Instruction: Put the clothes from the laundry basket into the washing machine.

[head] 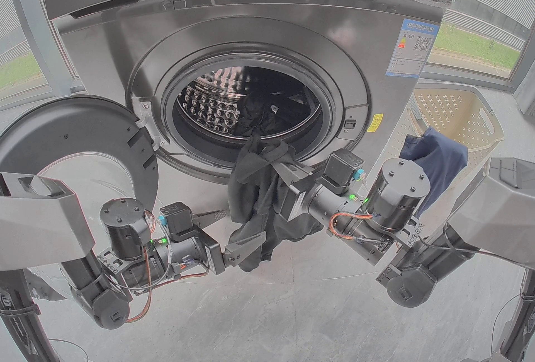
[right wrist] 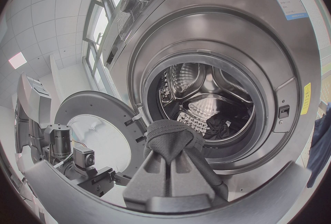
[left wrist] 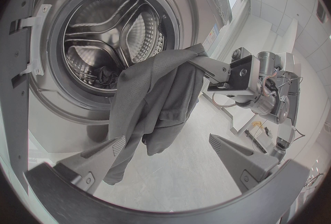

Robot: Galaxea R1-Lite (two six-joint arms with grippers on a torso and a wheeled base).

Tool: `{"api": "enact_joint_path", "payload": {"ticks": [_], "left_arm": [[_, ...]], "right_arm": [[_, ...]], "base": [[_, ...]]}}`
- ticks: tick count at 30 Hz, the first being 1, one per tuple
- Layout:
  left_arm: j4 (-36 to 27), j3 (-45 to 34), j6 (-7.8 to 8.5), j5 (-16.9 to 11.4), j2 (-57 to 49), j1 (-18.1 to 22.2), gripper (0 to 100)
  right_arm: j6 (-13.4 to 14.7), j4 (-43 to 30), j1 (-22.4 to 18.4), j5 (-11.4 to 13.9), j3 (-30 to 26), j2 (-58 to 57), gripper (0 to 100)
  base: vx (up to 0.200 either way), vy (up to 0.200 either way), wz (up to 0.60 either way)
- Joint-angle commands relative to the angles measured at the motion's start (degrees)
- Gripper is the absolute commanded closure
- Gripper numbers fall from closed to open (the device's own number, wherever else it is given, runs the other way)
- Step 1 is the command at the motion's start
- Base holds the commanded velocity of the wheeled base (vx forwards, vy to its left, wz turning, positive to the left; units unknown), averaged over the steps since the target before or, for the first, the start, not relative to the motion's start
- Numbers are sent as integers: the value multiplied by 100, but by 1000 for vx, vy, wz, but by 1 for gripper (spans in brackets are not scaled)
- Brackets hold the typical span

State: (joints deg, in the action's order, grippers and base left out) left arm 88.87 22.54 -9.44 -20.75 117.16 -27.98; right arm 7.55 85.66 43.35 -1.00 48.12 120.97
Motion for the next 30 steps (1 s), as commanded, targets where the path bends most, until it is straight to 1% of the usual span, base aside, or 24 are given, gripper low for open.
{"api": "enact_joint_path", "payload": {"ticks": [1, 6, 8, 12, 15, 21, 30], "left_arm": [[8, 137, 3, 1, 122, -6, 0], [8, 233, 21, 18, 105, -67, 0], [8, 268, 65, 18, 114, -76, 0], [8, 365, 100, 27, 105, -94, 0], [8, 348, 100, 27, 70, -103, 0], [8, 207, 100, 18, 52, -410, 0], [8, 14, 65, 1, 79, -674, 0]], "right_arm": [[1, -15, 51, -6, 14, -3, 100], [1, -6, 60, -14, 14, 6, 100], [1, -6, 60, -14, 14, 6, 100], [1, -15, 51, -23, 14, 15, 100], [1, -6, 51, -23, 22, 15, 100], [1, -23, 51, -111, 181, 67, 100], [1, -67, 51, -120, 312, 85, 100]], "base": [[0, 0, 0], [0, 0, 0], [0, 0, 0], [0, 0, 0], [0, 0, 0], [0, 0, 0], [0, 0, 0]]}}
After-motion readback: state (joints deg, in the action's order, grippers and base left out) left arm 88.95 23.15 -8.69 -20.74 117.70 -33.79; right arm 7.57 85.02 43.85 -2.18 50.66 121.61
